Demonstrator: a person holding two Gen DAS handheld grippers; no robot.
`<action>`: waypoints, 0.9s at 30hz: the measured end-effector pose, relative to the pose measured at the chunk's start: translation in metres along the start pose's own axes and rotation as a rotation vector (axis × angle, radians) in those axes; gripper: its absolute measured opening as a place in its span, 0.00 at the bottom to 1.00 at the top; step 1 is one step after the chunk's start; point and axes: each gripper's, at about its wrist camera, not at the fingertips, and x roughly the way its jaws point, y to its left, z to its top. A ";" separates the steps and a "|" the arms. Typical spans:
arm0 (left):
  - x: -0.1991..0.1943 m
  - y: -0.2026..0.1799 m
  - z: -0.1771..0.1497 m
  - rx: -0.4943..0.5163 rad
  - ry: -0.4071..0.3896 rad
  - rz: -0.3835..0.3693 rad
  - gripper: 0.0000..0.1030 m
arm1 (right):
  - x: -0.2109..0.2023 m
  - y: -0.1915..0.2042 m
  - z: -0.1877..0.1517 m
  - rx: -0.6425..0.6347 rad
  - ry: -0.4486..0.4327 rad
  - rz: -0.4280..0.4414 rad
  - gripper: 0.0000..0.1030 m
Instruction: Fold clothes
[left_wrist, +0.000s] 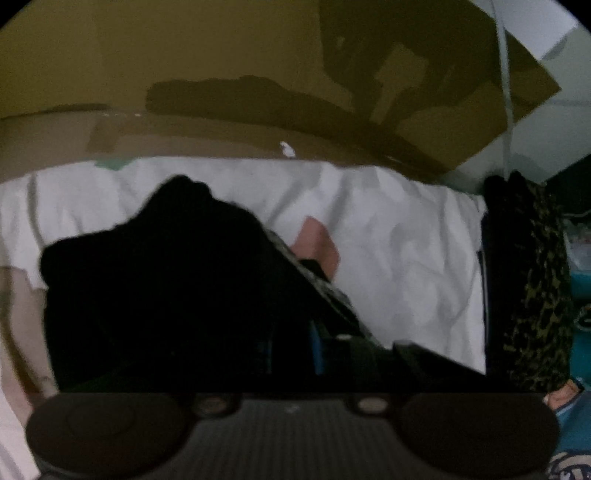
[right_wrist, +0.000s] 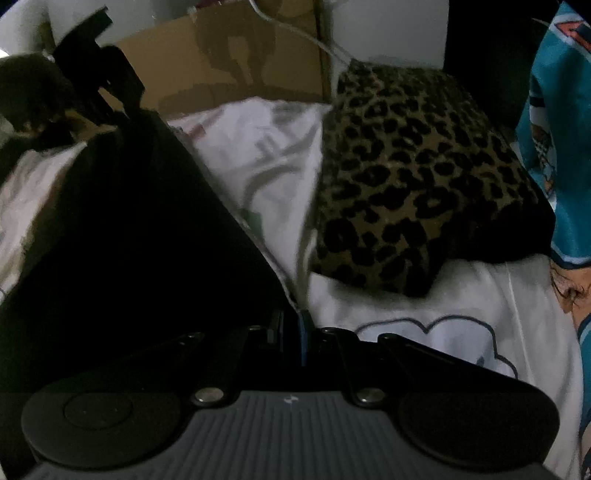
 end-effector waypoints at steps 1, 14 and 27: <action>0.003 -0.003 0.000 0.010 0.004 0.003 0.19 | 0.002 -0.002 -0.001 0.009 0.006 0.002 0.07; 0.049 -0.024 0.000 0.003 0.000 0.042 0.20 | 0.008 -0.014 -0.015 0.065 0.029 0.006 0.09; 0.044 -0.025 0.004 0.038 -0.023 0.025 0.20 | 0.022 0.009 0.005 -0.051 0.019 0.020 0.10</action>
